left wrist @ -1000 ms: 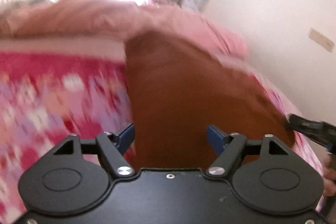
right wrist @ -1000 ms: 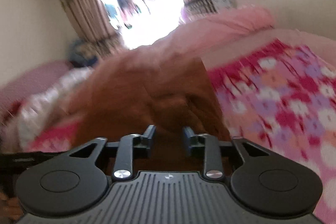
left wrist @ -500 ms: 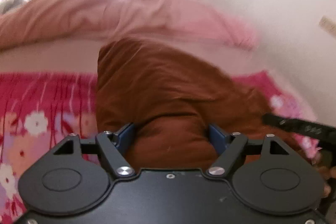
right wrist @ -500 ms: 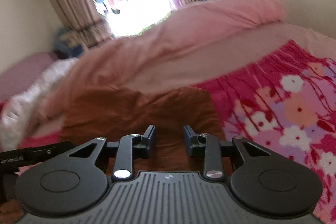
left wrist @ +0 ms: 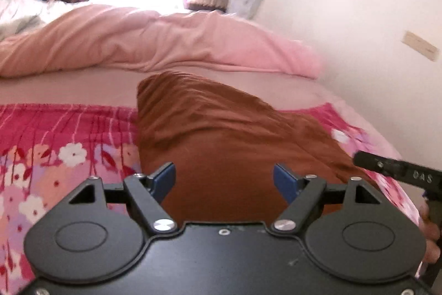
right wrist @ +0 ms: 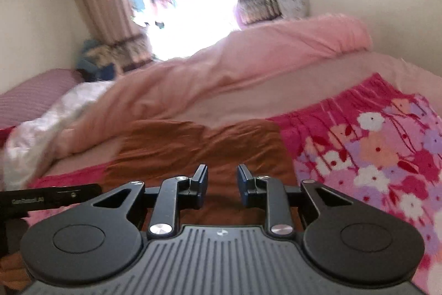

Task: Fold large clothes

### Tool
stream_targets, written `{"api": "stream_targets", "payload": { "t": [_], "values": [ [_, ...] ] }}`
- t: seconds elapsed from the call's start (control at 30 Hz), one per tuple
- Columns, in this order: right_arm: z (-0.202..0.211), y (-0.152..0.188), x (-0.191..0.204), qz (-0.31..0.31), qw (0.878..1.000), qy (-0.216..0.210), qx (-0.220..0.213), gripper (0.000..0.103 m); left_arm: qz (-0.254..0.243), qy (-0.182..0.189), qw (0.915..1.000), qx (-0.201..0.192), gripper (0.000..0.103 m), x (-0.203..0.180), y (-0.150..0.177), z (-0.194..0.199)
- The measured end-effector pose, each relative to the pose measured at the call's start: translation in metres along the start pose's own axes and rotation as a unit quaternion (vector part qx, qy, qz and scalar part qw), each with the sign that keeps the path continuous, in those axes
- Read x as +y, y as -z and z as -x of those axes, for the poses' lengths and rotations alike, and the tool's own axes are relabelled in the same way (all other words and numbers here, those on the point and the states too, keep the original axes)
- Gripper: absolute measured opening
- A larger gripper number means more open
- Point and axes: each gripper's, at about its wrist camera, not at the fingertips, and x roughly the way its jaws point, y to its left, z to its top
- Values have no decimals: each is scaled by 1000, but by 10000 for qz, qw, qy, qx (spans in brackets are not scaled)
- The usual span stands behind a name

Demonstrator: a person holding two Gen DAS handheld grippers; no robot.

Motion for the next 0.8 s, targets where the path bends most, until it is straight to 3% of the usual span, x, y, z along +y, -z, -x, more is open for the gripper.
{"api": "stream_targets", "payload": {
  "t": [0.13, 0.27, 0.4, 0.47, 0.53, 0.6, 0.73, 0.8],
  "values": [
    [33, 29, 7, 2, 9997, -241, 0, 31, -382, 87, 9991, 159, 79, -16, 29, 10],
    [20, 46, -8, -332, 9991, -116, 241, 27, -533, -239, 9976, 375, 82, -14, 46, -16],
    [9, 57, -20, -592, 9977, -117, 303, 22, -520, -207, 9979, 331, 83, -11, 48, -15],
    [21, 57, -17, -619, 9977, -147, 223, 27, -384, -201, 9988, 221, 81, -8, 49, 3],
    [44, 60, -14, -688, 9976, -127, 20, 53, -259, -285, 9993, 34, 81, -4, 59, 28],
    [68, 65, -20, -950, 9950, -106, -278, 65, -195, -422, 9988, -154, 81, 3, 77, 51],
    [91, 80, -46, -1596, 9862, 97, -426, 67, -37, -498, 9987, 73, 80, 16, 111, 61],
    [84, 85, -58, -1840, 9825, 102, -260, 67, -34, -613, 9978, 240, 77, 17, 122, 54]
  ]
}}
